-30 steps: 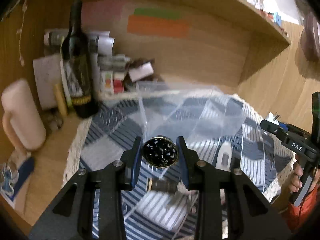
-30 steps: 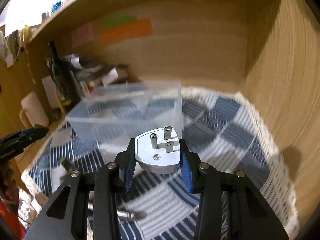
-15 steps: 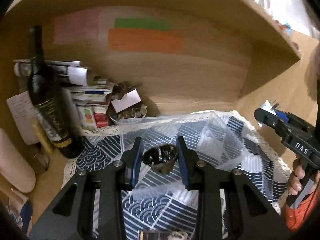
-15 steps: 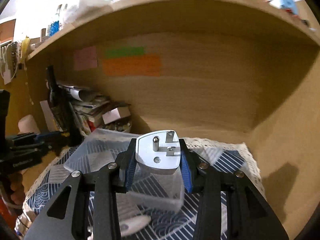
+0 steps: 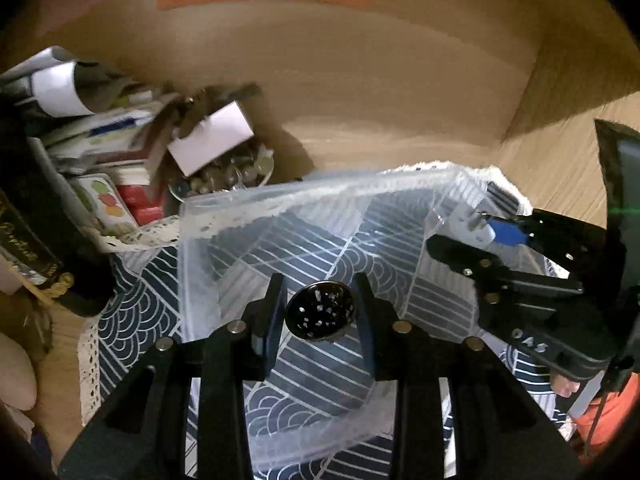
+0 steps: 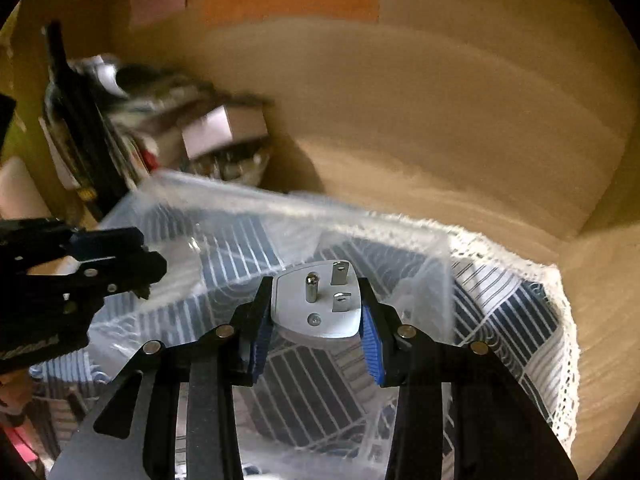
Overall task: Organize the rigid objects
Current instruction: 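Carry both items over the clear box and open both tools to drop them, then grasp the silver keys with the left tool while the right grasps the metal rod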
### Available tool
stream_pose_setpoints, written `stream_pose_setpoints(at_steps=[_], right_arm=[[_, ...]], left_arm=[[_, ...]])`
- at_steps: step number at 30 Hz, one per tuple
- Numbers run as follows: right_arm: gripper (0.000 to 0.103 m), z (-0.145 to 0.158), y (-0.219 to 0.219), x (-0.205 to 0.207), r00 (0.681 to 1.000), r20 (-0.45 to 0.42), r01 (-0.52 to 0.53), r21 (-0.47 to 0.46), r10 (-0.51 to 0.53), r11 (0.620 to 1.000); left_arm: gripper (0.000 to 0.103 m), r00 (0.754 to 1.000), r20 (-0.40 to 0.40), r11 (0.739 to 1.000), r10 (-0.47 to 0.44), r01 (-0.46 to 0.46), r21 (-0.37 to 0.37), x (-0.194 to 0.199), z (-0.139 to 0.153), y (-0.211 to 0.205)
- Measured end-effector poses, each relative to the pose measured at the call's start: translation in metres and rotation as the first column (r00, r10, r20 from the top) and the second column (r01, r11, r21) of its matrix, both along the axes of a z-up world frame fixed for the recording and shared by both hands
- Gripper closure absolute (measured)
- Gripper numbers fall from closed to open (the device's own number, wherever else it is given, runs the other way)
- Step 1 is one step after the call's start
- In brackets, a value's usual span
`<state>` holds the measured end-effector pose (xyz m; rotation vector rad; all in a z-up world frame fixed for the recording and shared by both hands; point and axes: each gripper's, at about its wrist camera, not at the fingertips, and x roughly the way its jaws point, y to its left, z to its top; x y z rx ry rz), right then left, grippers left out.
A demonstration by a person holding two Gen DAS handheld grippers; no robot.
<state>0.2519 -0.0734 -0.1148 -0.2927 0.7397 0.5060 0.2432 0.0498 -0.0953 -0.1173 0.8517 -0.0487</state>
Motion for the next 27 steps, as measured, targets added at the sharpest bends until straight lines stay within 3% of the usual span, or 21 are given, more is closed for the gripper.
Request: stream_pose_setpoints(at_steps=[9, 13, 17, 19, 22, 27], right_arm=[[0.067, -0.01, 0.006, 0.002, 1.0, -0.018, 0.0, -0.062, -0.001, 0.998], [0.045, 0.004, 0.0, -0.008, 0.999, 0.041, 0.02, -0.049, -0.018, 0.999], [0.04, 0.027, -0.012, -0.033, 0.994, 0.106, 0.023, -0.02, -0.02, 1.0], [0.035, 0.038, -0.019, -0.049, 0.991, 0.133, 0.016, 0.006, -0.017, 1.0], [0.029, 0.051, -0.023, -0.066, 0.983, 0.181, 0.004, 0.028, -0.009, 1.0], [0.024, 0.057, -0.036, -0.103, 0.975, 0.221, -0.017, 0.059, 0.004, 0.998]], left_arm=[[0.067, 0.999, -0.034, 0.999, -0.033, 0.034, 0.032, 0.001, -0.004, -0.01], [0.047, 1.0, 0.013, 0.998, -0.027, 0.026, 0.053, -0.015, 0.013, -0.01], [0.034, 0.997, 0.07, 0.997, -0.017, 0.011, 0.076, -0.04, 0.034, -0.008], [0.018, 0.995, 0.101, 0.997, -0.003, -0.004, 0.074, -0.054, 0.044, -0.004], [0.011, 0.991, 0.135, 0.996, 0.019, -0.031, 0.089, -0.081, 0.053, 0.003], [0.008, 0.99, 0.131, 0.991, 0.056, -0.072, 0.116, -0.117, 0.047, 0.01]])
